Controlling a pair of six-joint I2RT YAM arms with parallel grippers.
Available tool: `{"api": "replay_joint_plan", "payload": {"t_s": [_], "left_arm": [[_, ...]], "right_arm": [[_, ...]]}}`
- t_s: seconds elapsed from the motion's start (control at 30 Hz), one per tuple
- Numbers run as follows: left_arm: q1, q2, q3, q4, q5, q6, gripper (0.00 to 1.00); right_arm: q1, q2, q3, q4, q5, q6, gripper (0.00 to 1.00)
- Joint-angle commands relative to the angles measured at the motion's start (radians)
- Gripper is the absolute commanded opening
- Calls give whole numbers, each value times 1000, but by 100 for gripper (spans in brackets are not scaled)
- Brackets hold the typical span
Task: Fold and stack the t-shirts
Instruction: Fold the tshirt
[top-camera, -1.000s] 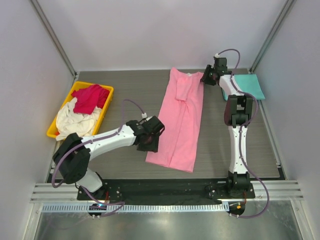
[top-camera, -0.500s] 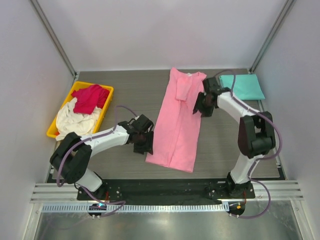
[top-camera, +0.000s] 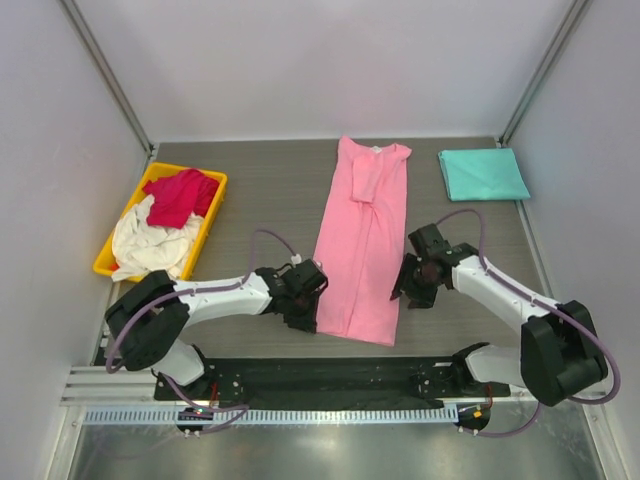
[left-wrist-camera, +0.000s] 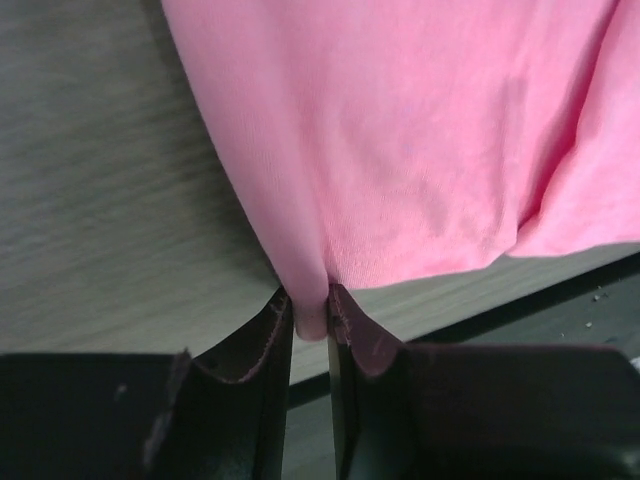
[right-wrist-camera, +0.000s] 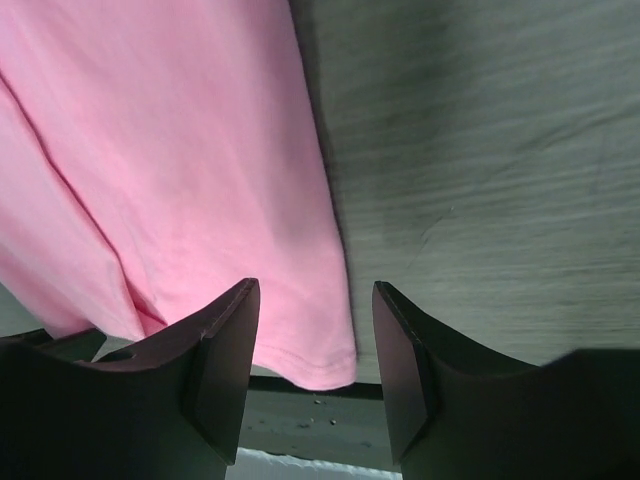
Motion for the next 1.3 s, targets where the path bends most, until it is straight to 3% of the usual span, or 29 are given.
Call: {"api": "replay_joint_plan", "payload": {"t_s": [0.0, 0.13, 0.37, 0.8, 1.1, 1.17, 1.2, 1.23, 1.27], "left_arm": [[-70, 6, -21, -17, -42, -94, 21], [-132, -28, 6, -97, -118, -129, 25], [-135, -173, -10, -153, -195, -139, 48], [43, -129, -39, -8, -13, -51, 49], [49, -51, -53, 54, 53, -57, 39], [51, -39, -51, 54, 52, -62, 31], [51, -34, -47, 53, 53, -62, 26], [51, -31, -45, 53, 61, -69, 13], [51, -29, -44, 54, 67, -74, 8]], "right_arm": [[54, -72, -69, 27, -46, 78, 54], [113, -147, -133, 13, -41, 126, 54], [192, -281, -262, 13, -23, 235, 51], [237, -333, -310, 62, -31, 286, 42], [258, -353, -373, 88, -18, 327, 30], [260, -351, -367, 81, -1, 310, 24], [260, -350, -361, 69, 9, 304, 16], [261, -356, -355, 32, 25, 301, 12], [261, -360, -338, 13, 52, 292, 8]]}}
